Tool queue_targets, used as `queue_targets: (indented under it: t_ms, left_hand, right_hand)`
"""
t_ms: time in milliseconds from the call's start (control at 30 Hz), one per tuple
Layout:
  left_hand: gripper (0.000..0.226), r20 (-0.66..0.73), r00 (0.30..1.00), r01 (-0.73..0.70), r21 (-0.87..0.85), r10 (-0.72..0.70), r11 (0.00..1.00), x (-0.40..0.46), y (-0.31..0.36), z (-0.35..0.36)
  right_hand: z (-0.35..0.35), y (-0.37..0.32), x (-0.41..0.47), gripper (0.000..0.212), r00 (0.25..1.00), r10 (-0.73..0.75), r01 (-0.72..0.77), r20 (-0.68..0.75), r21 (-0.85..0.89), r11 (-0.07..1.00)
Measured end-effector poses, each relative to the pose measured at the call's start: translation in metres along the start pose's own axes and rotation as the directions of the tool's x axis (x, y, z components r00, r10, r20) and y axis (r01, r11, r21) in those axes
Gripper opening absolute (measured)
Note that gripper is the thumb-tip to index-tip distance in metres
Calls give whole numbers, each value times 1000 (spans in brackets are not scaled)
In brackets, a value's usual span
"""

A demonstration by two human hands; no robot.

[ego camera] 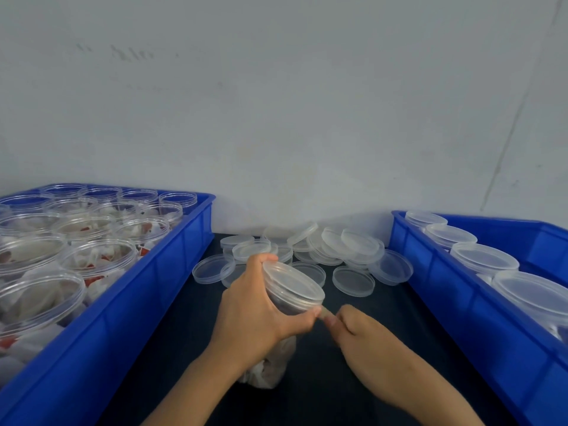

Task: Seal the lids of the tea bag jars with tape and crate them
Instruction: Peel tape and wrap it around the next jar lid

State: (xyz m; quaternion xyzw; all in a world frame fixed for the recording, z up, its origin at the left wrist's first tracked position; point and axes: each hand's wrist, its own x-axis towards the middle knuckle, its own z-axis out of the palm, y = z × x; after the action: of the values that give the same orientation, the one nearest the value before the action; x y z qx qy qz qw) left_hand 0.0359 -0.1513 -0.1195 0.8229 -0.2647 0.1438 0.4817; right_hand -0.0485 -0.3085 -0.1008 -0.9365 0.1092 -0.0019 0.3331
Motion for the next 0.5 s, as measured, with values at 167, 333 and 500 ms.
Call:
queue_targets:
  t_ms: [167,333,500]
  left_hand:
    - [99,-11,1000,-27,26,27,999,-2,4,1]
    - [99,-36,999,-24,53,26,998,-3,6,2]
    - [101,-26,999,-27,105,30,994,-2,7,2]
  right_hand:
    - [4,-1,5,28,1000,1,0,-3,121,993]
    - [1,1,4,24,997,-62,66,-48,81,994]
    - [3,-1,0,15,984,-179,168,-16,-273,947]
